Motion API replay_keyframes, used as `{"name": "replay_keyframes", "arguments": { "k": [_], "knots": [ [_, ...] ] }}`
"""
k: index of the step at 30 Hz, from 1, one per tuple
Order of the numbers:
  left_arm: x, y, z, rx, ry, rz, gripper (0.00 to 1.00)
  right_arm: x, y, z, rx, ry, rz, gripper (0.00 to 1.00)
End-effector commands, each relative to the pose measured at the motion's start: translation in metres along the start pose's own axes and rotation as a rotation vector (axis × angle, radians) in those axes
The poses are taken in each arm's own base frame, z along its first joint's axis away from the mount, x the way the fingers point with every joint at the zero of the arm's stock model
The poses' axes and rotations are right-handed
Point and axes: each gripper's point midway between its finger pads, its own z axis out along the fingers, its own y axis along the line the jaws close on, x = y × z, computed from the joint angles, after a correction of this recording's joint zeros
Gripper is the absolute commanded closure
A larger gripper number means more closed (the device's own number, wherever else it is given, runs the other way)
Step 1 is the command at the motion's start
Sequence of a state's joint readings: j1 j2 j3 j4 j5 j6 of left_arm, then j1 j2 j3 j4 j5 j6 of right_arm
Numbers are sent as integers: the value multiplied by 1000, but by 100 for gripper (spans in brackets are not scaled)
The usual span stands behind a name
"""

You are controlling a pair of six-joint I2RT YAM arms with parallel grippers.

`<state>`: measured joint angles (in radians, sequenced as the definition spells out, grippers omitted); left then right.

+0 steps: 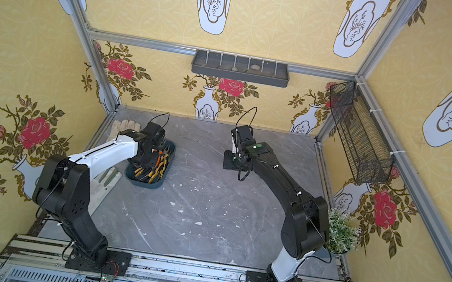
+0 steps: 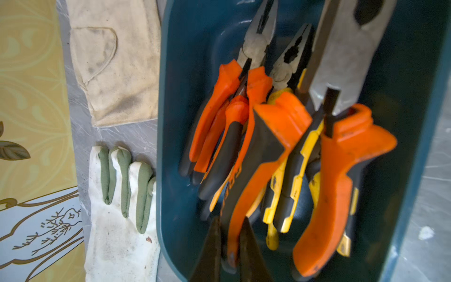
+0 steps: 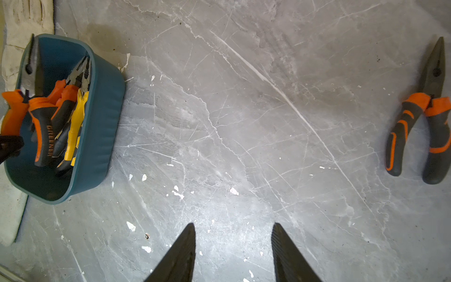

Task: Take the pliers out of the storage box
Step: Pick up the pliers from the storage box.

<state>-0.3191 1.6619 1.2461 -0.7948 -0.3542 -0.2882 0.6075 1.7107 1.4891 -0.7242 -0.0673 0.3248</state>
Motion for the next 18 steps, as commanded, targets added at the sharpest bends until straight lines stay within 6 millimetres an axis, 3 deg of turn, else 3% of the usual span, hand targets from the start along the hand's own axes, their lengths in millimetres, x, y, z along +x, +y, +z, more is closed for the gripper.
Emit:
{"name": "replay_keyframes", "arguments": {
  "k": [1, 5, 8, 12, 18],
  "knots": [
    [-9, -10, -20, 55, -117, 1, 100, -13, 15, -8, -68, -47, 16, 49],
    [-20, -37, -68, 73, -378, 106, 100, -27, 44, -18, -192, -66, 90, 47],
    [-21, -55, -91, 74, -499, 171, 100, -37, 90, -25, -325, -58, 136, 42],
    [-17, -56, -100, 78, -546, 165, 100, -52, 138, -36, -414, -69, 186, 40],
    [-14, -57, -114, 81, -619, 161, 100, -64, 171, -34, -481, -40, 313, 39]
  ]
}}
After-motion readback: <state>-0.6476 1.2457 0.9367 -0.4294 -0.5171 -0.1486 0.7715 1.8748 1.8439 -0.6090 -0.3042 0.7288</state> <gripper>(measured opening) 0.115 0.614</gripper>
